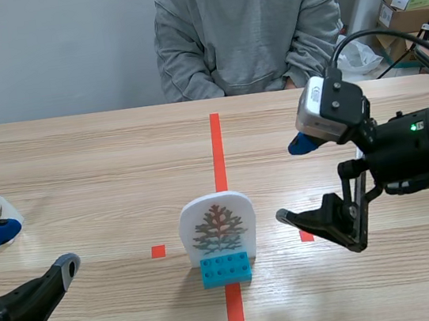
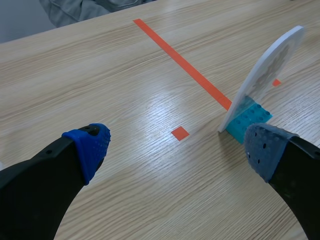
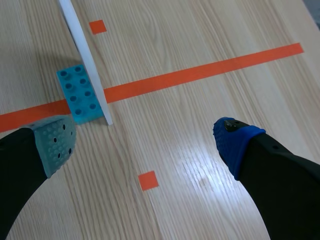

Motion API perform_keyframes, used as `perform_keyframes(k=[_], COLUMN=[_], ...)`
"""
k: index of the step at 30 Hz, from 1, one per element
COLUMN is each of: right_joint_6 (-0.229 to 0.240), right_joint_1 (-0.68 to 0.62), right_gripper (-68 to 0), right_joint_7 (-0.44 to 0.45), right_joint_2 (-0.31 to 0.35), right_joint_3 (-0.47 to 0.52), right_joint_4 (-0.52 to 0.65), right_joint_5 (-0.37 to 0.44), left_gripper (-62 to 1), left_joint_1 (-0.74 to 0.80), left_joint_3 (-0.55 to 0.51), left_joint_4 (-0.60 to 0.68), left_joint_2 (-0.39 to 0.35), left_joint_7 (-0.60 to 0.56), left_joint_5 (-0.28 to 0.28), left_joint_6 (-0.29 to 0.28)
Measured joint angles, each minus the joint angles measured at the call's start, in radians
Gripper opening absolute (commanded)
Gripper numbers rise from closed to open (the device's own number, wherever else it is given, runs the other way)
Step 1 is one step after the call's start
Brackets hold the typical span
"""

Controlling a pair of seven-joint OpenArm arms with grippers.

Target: Do the leaf sorting experiment

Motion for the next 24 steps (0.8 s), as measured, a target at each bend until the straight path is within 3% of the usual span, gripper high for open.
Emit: perform_keyframes(k=[7, 16, 19, 24], right_joint_6=[0.000, -0.008, -0.040, -0.156], right_joint_1=[0.071, 0.124, 0.145, 0.153], right_gripper=[-11.5, -11.5, -11.5, -11.5], right_joint_7=[0.138, 0.286, 0.294, 0.332], right_joint_2=[-0.029, -0.118, -0.148, -0.193], right_joint_3=[-0.077, -0.187, -0.242, -0.319], right_joint_4=[-0.194, -0.304, -0.328, -0.354], right_joint_5=[-0.075, -0.202, -0.277, -0.352], left_gripper=[-3.7, -3.7, -3.7, -3.7], left_joint_1=[-0.003, -0.003, -0.003, -0.003], left_joint_3=[0.000, 0.000, 0.000, 0.000], left_joint_4=[0.000, 0.000, 0.000, 0.000], left_joint_2=[0.015, 0.036, 0.036, 0.036], left_joint_7=[0.000, 0.000, 0.000, 0.000], left_joint_5=[0.000, 0.000, 0.000, 0.000], left_joint_6=[0.001, 0.001, 0.001, 0.001])
